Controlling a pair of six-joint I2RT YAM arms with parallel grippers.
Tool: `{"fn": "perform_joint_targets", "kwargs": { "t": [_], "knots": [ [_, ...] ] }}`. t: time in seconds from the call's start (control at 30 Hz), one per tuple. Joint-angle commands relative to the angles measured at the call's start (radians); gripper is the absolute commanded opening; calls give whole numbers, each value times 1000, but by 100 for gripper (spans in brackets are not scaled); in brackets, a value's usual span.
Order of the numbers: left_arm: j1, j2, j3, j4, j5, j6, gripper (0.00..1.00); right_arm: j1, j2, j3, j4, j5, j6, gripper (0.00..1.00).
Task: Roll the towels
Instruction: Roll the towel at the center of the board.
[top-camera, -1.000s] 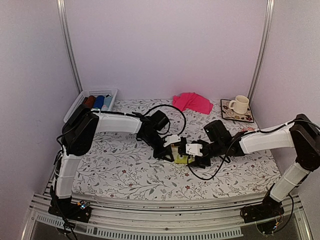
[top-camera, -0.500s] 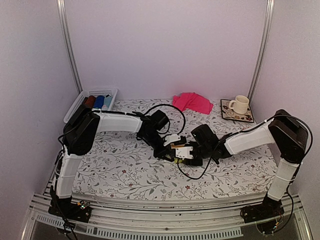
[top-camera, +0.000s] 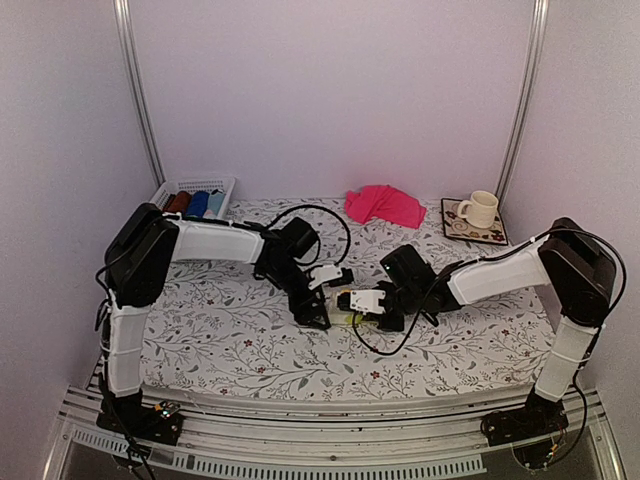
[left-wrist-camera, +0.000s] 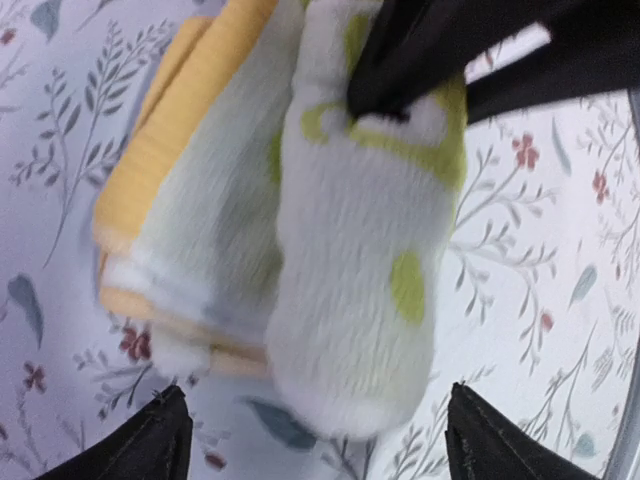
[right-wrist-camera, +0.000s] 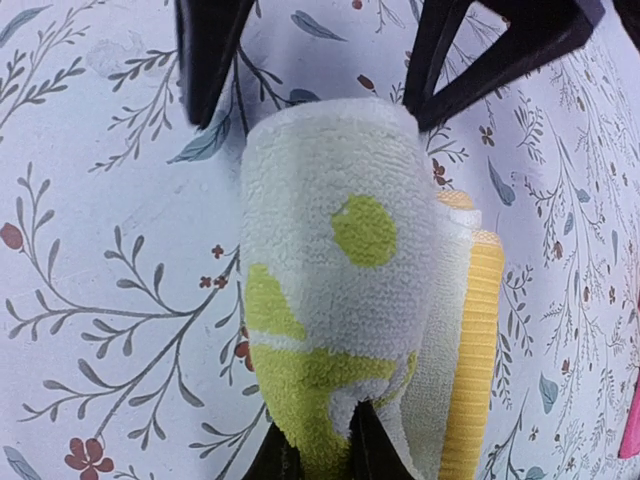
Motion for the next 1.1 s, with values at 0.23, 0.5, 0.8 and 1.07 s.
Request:
{"fn": "perform_joint_targets", "kwargs": {
  "t": [0.23, 0.5, 0.8, 1.07],
  "knots": [
    [44, -264, -266, 276, -168, 52, 97, -58, 25, 108, -261, -254, 125, 10],
    [-41, -369, -420, 468, -112, 118, 91, -101, 127, 252, -424, -324, 172, 11],
    [-141, -334, -433, 538, -124, 158, 86, -132, 208, 342, -491, -407, 212, 13],
    [-172, -260, -426, 568, -178, 170, 79, -169, 229, 367, -511, -499, 208, 13]
  ]
}}
